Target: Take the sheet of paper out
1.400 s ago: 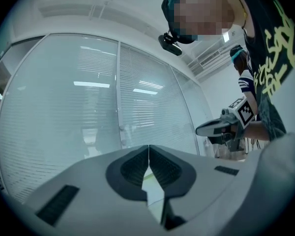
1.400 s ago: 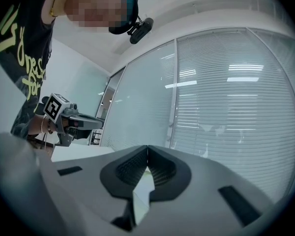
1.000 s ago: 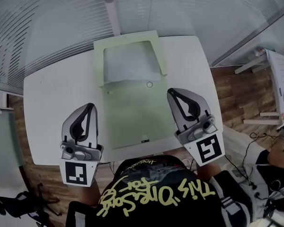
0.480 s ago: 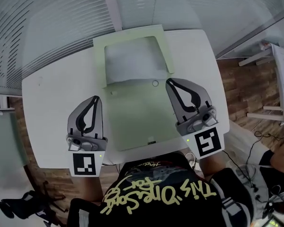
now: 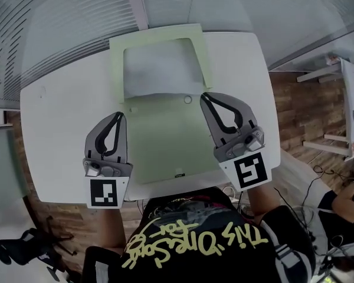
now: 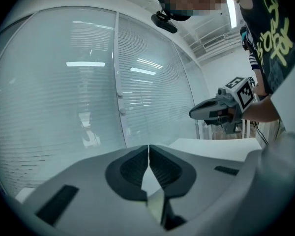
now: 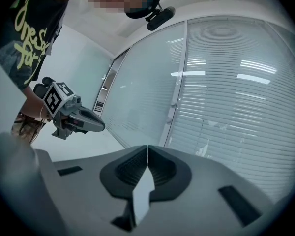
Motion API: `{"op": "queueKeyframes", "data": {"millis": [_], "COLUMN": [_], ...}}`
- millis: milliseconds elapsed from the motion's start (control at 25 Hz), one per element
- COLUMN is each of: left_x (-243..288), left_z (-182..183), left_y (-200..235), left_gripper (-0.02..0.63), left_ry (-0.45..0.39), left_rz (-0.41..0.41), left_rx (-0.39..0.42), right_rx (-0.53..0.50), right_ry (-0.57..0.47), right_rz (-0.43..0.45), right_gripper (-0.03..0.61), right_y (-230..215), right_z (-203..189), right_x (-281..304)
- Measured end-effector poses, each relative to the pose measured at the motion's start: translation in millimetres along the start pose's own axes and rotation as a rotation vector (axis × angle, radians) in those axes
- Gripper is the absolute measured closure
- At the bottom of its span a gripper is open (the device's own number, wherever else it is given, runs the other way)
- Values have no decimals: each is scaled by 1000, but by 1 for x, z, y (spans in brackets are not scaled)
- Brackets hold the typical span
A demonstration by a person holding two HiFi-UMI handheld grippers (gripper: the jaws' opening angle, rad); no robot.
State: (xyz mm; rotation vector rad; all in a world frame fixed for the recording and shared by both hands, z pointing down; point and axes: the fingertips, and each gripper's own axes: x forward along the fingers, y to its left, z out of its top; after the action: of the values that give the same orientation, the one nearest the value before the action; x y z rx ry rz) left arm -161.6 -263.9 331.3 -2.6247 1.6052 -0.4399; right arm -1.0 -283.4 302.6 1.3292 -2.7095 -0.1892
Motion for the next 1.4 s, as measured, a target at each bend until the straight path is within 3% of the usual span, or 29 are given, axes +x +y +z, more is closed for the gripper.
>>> {"op": "queueKeyframes", "data": {"millis": [120, 240, 320, 480, 560, 640, 680, 760, 1040, 1240, 1400], "left_x": [8, 16, 21, 29, 34, 41, 44, 49, 60, 71, 82], "left_z": [-6, -14, -19, -30, -34, -36, -36, -40, -89, -111, -125], "left_y": [-4, -7, -7, -10, -12, -16, -18, -20, -24, -23, -27], "left_gripper": [604, 603, 603, 598, 537, 476, 467, 456, 454, 442, 434], "left_ry": [21, 46, 48, 65, 80, 78, 78, 92, 237, 294, 346], "left_rz": [-10, -21, -30, -51, -71, -104, -123, -150, -148, -158, -175], "left_rx": [32, 55, 36, 17, 29, 95, 157, 274, 389, 487, 615], "right_rx": [-27, -192, -260, -273, -255, -255, -255, -265, -414, -566, -623], "right_ry": [57, 220, 263, 276, 268, 291, 304, 347, 460, 509, 540], "right_rz": [9, 85, 101, 144, 150, 181, 202, 239, 244, 233, 246], "right_gripper": [569, 569, 569, 568, 568, 537, 469, 409, 394, 393, 388], "right_y": [-2, 2, 4, 12, 15, 20, 23, 30, 39, 41, 45], "right_z": [-20, -51, -64, -75, -78, -87, -92, -106, -144, -160, -175], "right_x": [2, 2, 7, 17, 21, 26, 29, 34, 45, 54, 60]}}
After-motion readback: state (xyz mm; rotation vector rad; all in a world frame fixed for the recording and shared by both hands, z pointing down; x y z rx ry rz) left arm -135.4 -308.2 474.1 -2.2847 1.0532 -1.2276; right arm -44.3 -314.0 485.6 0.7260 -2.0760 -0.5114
